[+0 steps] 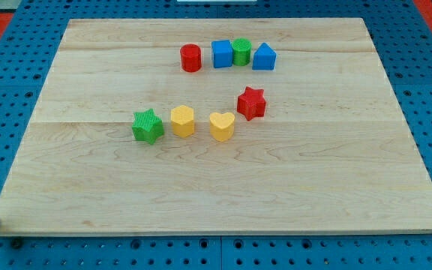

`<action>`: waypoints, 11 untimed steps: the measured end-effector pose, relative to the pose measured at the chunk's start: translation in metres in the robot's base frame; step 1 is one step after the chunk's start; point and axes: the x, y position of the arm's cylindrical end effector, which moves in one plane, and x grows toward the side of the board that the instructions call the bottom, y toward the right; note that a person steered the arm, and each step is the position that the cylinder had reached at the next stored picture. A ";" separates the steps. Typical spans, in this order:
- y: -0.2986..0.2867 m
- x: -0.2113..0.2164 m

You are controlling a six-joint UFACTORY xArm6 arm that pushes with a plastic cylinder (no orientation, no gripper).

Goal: Move your arm towards top center

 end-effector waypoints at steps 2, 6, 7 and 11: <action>-0.001 -0.077; 0.008 -0.408; 0.024 -0.423; 0.417 -0.421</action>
